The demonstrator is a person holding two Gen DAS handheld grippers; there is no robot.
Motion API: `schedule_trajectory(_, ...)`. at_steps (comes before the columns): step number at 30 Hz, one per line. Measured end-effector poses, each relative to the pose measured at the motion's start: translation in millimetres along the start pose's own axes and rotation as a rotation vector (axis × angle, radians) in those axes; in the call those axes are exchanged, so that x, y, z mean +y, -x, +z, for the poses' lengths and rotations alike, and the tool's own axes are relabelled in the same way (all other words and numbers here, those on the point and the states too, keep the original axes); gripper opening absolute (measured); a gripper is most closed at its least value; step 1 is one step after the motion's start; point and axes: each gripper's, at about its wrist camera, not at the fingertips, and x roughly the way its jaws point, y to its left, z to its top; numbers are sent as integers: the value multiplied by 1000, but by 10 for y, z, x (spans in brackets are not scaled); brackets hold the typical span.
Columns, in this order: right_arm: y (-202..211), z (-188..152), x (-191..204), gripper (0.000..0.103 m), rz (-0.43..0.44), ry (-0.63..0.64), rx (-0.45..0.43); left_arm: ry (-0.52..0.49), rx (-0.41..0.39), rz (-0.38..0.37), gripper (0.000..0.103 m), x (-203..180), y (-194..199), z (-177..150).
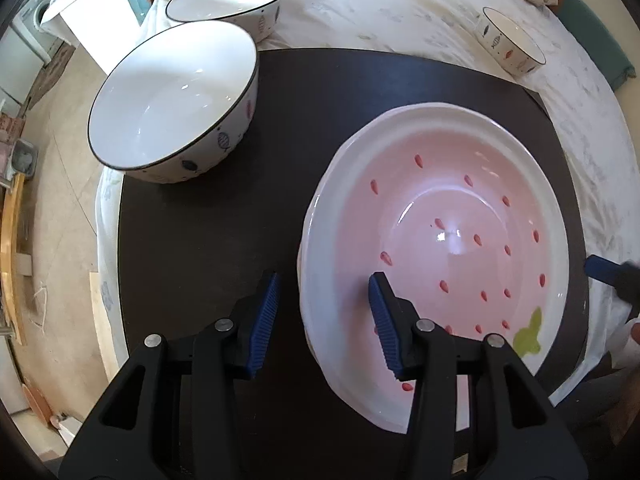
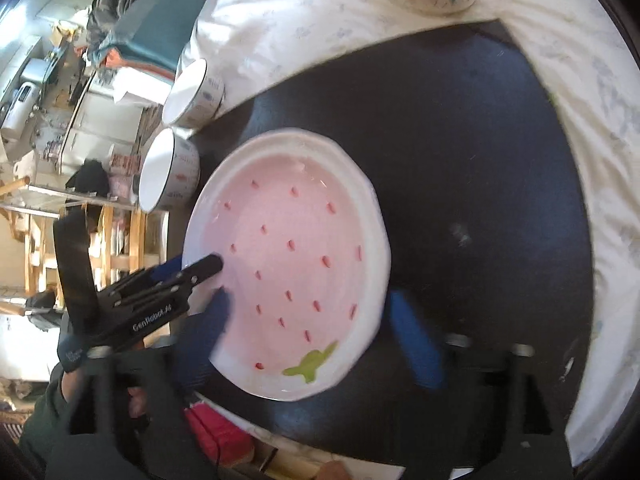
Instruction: Organize plates and bowls
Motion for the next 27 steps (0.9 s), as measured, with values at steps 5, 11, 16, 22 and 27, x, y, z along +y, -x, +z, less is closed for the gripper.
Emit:
schedule_trajectory(5,243,-25,23,103,-55,19,-156,-21,-9,13,43,-39,6,-13)
schedule_trajectory(11,252,-186,293,103,-308,200,-286,-103,-25,75,43,-289,40,-127)
schedule_trajectory(16,133,-279,427,103,-334,286,-298,-80,-78,59,47,-303,209,-168)
schedule_trajectory(22,119,-256,407,103,-323,270,-292,-76,-180,76,68,-303,441,-225)
schedule_trajectory(27,155,-322,426,103,-259,233,-288,-89,-243,117,72,-331,581,-283)
